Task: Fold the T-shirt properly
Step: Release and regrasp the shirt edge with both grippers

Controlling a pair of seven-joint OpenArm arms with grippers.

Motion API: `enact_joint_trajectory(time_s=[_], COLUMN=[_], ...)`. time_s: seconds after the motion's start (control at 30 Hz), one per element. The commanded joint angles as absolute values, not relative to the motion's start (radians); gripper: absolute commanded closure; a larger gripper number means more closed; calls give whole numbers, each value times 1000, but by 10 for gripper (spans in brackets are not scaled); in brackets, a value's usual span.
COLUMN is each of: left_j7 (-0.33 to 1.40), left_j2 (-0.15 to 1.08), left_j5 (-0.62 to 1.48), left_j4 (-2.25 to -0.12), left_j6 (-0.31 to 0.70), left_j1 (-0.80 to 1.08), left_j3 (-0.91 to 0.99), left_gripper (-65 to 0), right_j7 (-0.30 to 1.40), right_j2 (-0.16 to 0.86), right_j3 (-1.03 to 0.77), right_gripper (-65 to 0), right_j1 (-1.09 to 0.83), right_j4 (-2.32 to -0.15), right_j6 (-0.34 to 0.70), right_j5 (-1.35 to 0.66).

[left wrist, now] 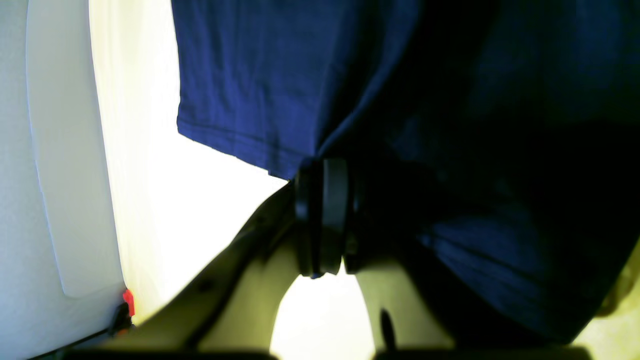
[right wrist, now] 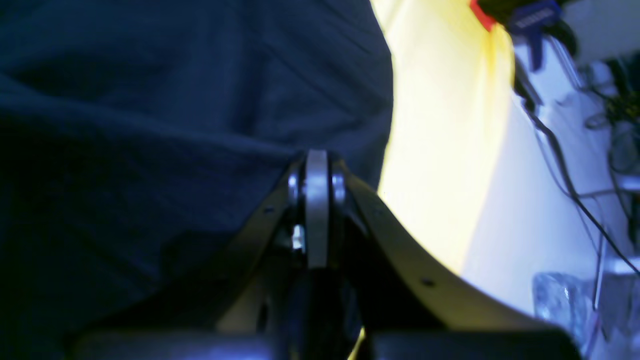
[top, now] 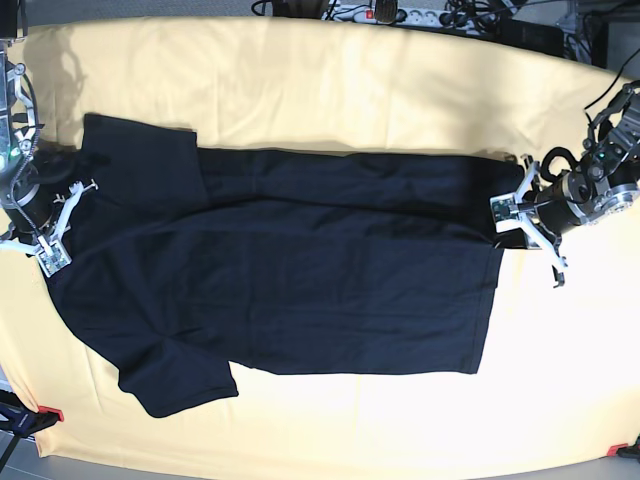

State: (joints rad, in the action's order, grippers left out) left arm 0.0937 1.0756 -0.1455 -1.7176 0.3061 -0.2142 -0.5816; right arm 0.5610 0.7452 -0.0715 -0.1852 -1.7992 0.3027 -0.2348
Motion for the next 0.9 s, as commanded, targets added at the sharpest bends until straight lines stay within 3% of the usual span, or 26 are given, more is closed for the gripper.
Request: enact_joint_trajectory(time_s=[0.0,0.23,0.67,0.7,0.8,0.83,0.87], left_j7=[83,135,134,135,157,180,208], left_j2=[1097,1097,1098,1099,1100,1100,1100], left_j5=[-144,-144,-145,-146,-128,-83,-27], left_j4=[-1726,-1726,-1726,-1726,-1726,-1726,-1727], left_j6=[279,189,186,186,186,182,182], left_j1=[-234,-233,-234,-240,-262,-265,-267], left_j3=[-567,-567,-566,-566,-566,-566,-566], left_gripper=[0,0,0,-30,-335,-407,-439], right_j7=[546,546,542,542,543,551,571], right_j2=[767,767,767,767,767,767,767], right_j3=[-82,-82,-82,-82,-82,-82,-82], right_gripper=[0,0,0,-12,-292,-361,-392], right_j1=[-171,-171,-171,-171,-171,-171,-171], right_j4=[-1810,-1810,-1810,-1810,-1810,-1810,-1810], right_j6=[286,240,213,198,115,82,54], right_j5=[-228,-222,-204,-197,-148,-147,-148])
